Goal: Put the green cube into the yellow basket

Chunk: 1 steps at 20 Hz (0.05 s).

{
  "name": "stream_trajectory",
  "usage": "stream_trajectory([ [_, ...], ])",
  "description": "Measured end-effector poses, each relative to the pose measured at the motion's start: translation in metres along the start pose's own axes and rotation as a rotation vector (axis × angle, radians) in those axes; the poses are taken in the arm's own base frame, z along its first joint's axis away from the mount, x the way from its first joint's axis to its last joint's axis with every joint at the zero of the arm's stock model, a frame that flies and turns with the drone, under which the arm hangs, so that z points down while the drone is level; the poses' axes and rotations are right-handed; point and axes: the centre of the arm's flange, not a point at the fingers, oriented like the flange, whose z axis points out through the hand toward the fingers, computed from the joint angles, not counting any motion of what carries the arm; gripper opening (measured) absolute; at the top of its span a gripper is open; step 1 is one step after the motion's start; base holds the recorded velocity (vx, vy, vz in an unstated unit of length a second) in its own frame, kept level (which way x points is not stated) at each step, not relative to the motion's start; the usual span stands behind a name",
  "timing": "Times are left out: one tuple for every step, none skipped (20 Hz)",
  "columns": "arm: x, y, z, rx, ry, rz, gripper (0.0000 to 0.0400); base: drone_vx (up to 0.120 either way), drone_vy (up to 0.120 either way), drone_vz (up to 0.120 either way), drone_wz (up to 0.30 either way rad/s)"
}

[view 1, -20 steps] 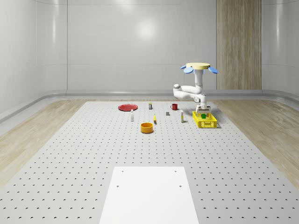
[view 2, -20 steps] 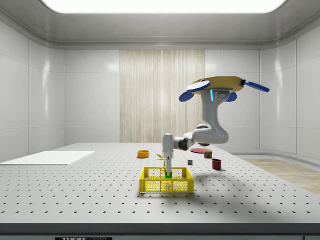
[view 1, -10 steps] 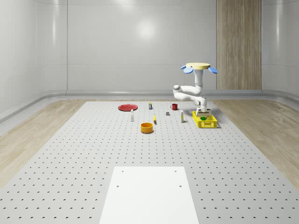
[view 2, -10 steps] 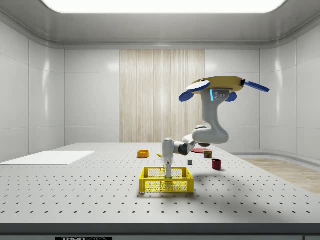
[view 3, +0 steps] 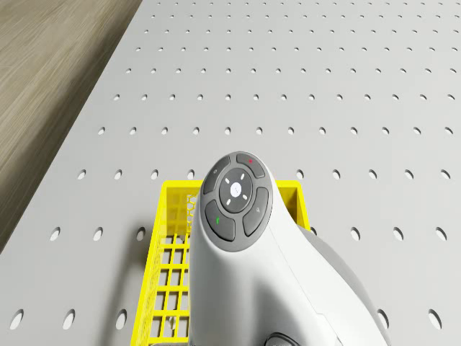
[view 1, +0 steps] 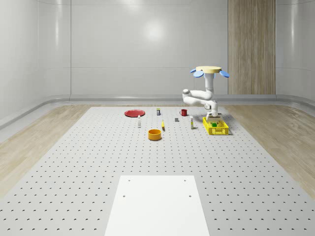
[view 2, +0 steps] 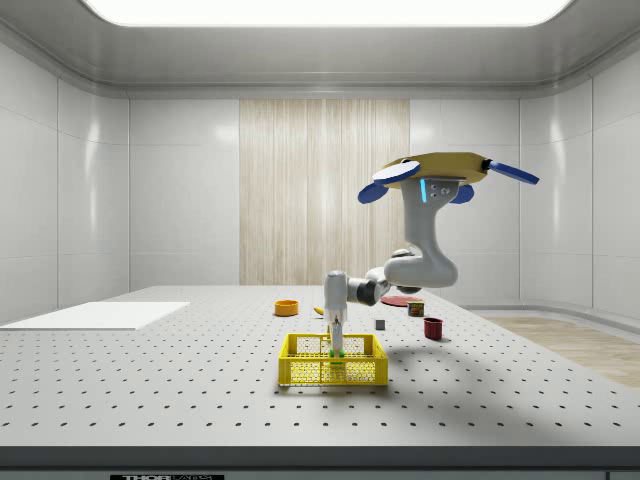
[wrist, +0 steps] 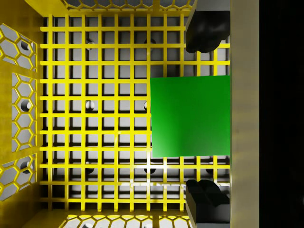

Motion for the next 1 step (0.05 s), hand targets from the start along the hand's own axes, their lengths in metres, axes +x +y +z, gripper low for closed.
stream_trajectory([
  [0.0000,0.0000,-0.0006,0.000,0.000,0.000,0.0397,0.000,0.000,0.000,0.000],
])
